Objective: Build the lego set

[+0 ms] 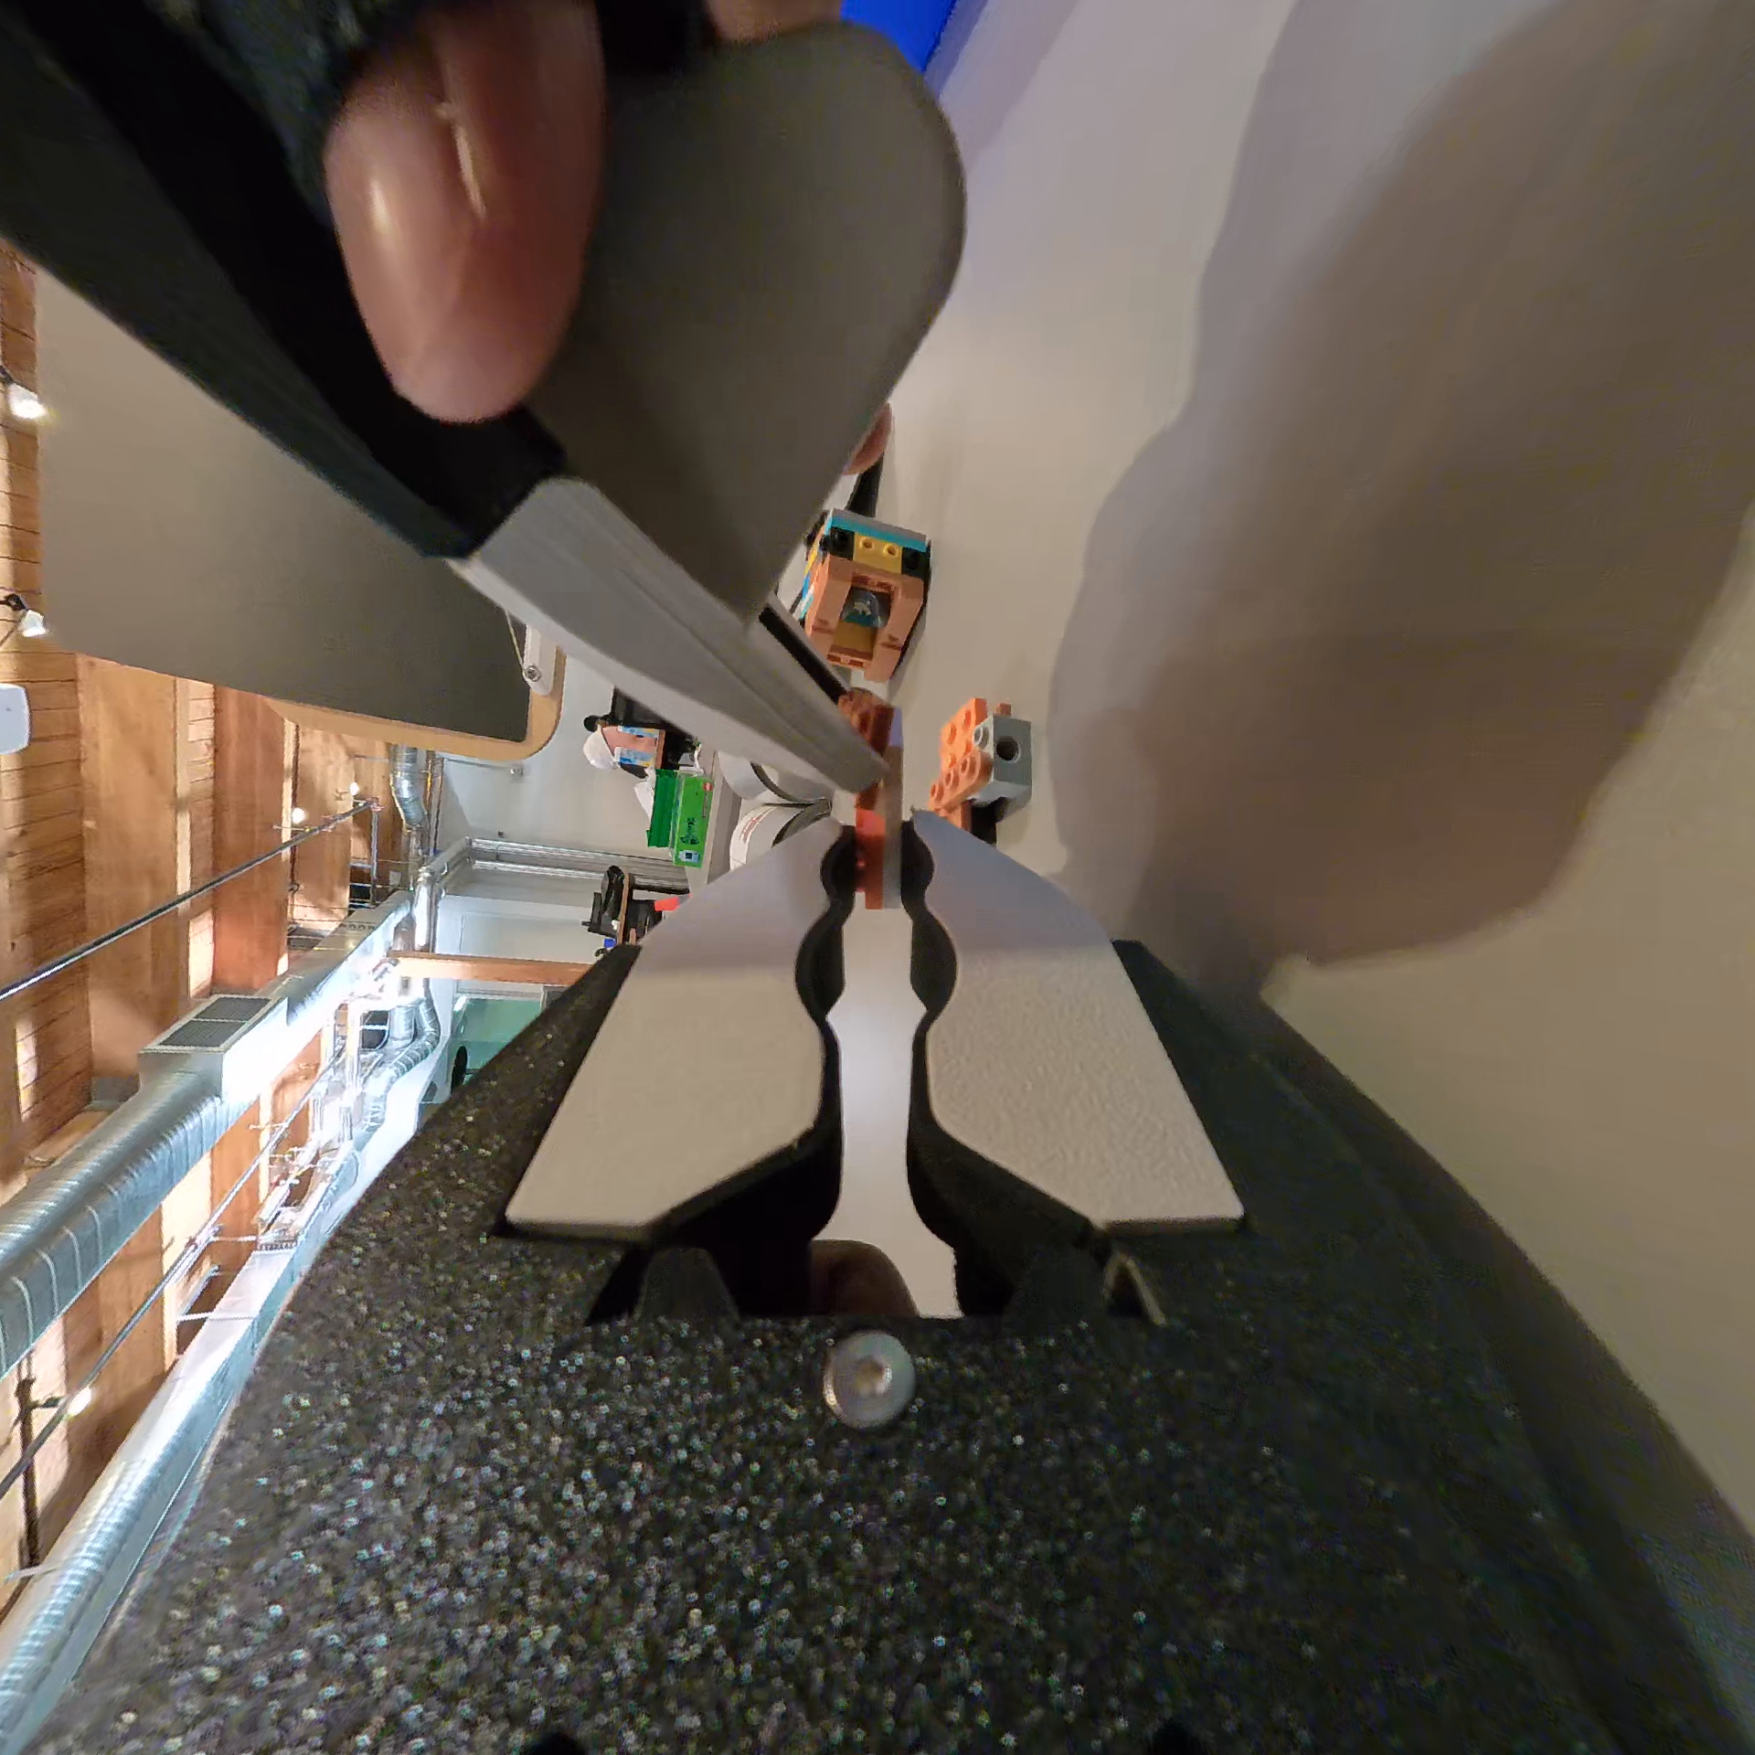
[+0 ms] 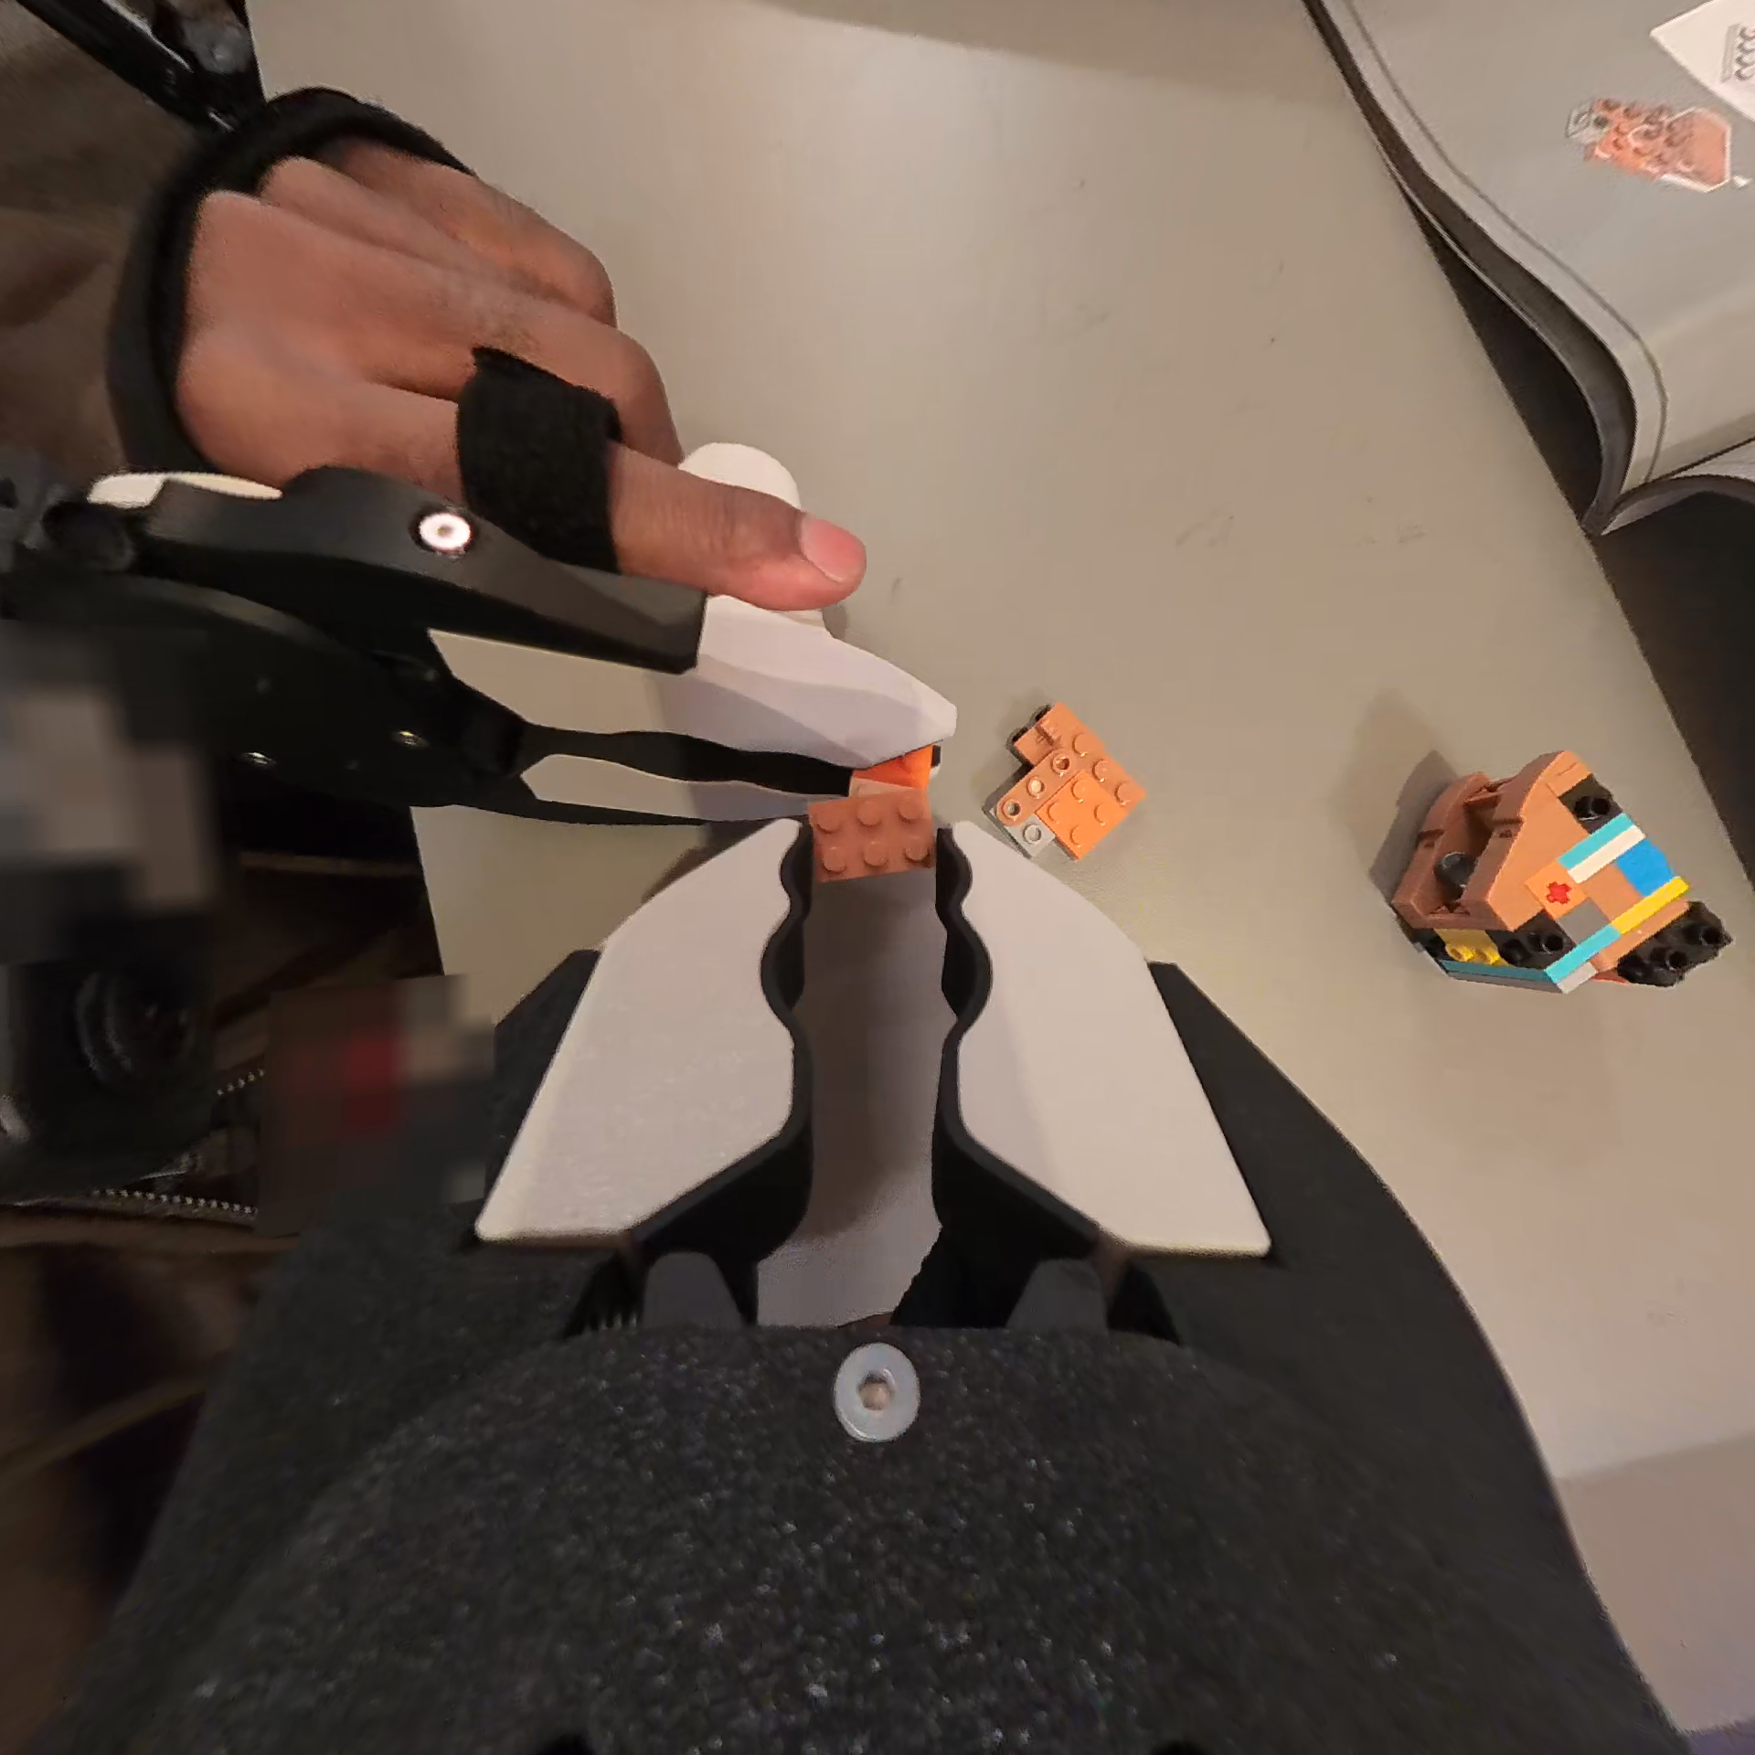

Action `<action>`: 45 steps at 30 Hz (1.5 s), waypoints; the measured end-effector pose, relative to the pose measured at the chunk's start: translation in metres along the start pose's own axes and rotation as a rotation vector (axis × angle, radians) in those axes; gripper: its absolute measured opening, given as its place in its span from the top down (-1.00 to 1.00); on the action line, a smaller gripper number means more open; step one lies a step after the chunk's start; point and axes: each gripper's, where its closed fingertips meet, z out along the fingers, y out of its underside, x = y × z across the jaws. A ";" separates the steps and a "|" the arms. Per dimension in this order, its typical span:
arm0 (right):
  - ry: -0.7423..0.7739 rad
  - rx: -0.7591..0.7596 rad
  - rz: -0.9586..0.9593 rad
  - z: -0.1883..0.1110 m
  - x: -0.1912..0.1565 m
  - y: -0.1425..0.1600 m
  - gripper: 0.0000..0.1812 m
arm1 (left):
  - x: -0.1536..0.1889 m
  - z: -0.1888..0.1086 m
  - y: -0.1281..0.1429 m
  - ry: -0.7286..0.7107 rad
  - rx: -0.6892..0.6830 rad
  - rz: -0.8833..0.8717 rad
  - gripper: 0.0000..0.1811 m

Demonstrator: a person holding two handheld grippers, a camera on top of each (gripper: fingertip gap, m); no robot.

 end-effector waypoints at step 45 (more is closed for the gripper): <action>0.111 0.155 -0.659 -0.016 0.004 0.002 0.49 | -0.021 -0.007 -0.008 -0.050 0.146 -0.140 0.91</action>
